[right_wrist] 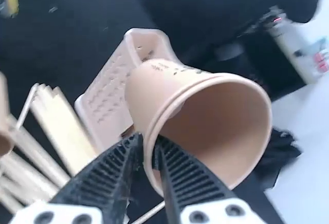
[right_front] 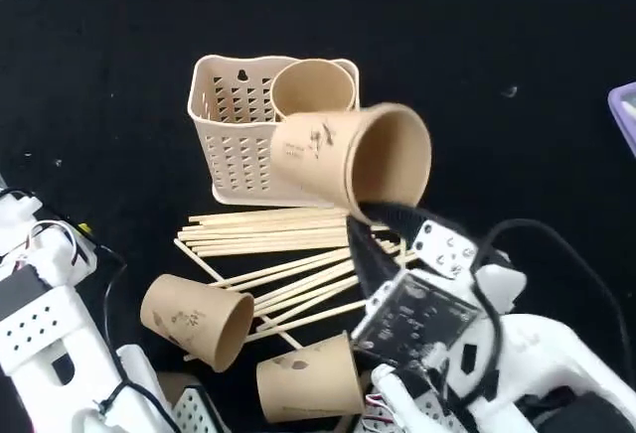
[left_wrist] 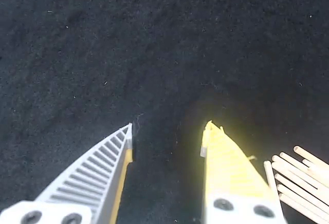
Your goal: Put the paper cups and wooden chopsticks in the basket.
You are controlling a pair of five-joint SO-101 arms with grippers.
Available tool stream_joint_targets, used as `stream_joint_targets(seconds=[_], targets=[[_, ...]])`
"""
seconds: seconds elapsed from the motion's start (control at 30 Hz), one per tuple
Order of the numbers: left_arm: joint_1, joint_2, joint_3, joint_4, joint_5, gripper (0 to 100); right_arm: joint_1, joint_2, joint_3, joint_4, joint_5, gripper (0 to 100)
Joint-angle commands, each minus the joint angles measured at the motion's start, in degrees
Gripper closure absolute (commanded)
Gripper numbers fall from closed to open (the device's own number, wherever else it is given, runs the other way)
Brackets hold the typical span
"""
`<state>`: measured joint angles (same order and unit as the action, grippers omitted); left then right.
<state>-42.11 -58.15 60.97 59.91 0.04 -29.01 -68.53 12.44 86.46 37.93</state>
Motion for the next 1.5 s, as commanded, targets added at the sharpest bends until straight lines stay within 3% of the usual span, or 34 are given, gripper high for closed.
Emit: stream_joint_targets(seconds=[0.0,0.1,0.23,0.4,0.77,1.23,1.3,1.47], targets=[[-0.3,-0.6,-4.2,-1.1,0.2,78,2.4,7.3,-2.7,-5.8,1.0,98.8],[-0.2,-0.6,-4.0,-1.1,0.2,78,6.1,14.2,-4.8,-9.5,2.3,98.8],[0.0,-0.6,-4.0,-1.1,0.3,78,9.6,24.6,-12.3,-9.7,10.0,98.8],[0.0,-0.6,-4.0,-1.1,0.3,78,9.9,38.3,-25.1,-3.1,16.2,98.8],[-0.3,-0.6,-4.0,-1.1,0.3,78,9.8,61.9,-53.7,11.4,20.7,98.8],[-0.3,-0.6,-4.0,-1.1,0.2,78,8.3,66.6,-57.3,14.7,20.7,98.3],[-0.3,-0.6,-4.0,-1.1,0.2,78,8.6,66.6,-57.2,14.7,17.1,93.2],[-0.2,-0.6,-4.0,-1.1,0.2,78,9.1,66.2,-57.7,14.2,12.7,66.5]])
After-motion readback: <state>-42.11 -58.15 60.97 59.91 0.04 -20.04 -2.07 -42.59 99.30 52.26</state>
